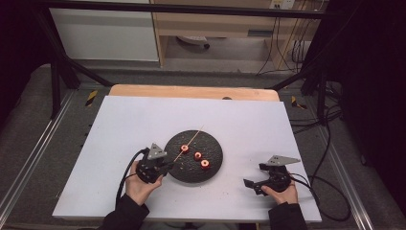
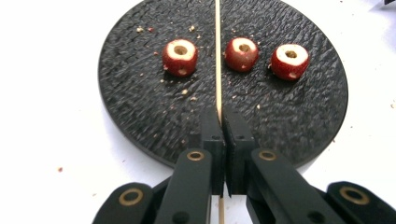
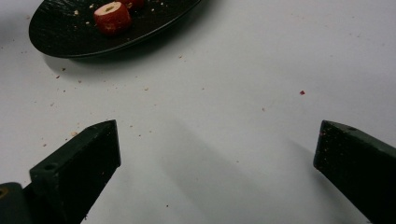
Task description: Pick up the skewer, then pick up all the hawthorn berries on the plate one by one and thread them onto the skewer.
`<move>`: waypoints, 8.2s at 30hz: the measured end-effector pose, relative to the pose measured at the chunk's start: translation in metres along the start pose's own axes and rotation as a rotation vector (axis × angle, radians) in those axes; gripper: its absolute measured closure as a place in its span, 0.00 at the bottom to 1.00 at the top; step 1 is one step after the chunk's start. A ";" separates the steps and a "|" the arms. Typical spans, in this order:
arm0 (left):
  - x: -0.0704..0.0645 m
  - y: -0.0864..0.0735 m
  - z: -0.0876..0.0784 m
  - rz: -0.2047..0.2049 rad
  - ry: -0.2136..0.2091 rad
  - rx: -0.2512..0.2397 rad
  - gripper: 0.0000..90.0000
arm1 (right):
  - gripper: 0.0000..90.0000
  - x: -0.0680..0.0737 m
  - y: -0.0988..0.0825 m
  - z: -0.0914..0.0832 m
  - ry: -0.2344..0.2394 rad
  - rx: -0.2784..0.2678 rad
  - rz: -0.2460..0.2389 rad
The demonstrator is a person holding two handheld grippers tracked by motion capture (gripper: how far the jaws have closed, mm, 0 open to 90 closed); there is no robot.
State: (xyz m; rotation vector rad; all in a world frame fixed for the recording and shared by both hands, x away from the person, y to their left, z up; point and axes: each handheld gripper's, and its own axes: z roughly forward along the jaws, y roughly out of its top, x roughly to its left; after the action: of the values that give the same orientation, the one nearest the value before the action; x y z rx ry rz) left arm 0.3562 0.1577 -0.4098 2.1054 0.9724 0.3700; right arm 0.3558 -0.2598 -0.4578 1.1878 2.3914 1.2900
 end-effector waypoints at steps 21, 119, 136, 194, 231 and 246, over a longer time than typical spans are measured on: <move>0.024 -0.047 -0.029 0.023 -0.033 -0.088 0.98 | 0.01 0.007 0.011 0.005 -0.011 -0.007 0.025; 0.024 -0.054 -0.029 0.049 -0.076 -0.092 0.98 | 0.61 0.086 0.147 0.129 0.089 0.588 -0.248; 0.023 -0.054 -0.029 0.054 -0.078 -0.093 0.98 | 0.67 0.085 0.150 0.127 0.090 0.587 -0.218; 0.014 -0.054 -0.027 0.026 -0.043 -0.130 0.98 | 0.68 0.076 0.106 0.076 0.135 -0.260 0.265; -0.012 -0.044 -0.020 -0.080 -0.017 -0.211 0.98 | 0.68 0.079 0.112 0.086 0.108 -0.696 0.449; -0.038 -0.032 -0.009 -0.130 -0.037 -0.215 0.98 | 0.68 0.075 0.117 0.086 0.110 -0.804 0.484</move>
State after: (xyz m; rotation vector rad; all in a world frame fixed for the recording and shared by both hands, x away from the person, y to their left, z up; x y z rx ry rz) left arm 0.3094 0.1474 -0.4252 1.8399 0.9964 0.3522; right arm 0.4141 -0.1166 -0.4051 1.4447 1.3662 2.1964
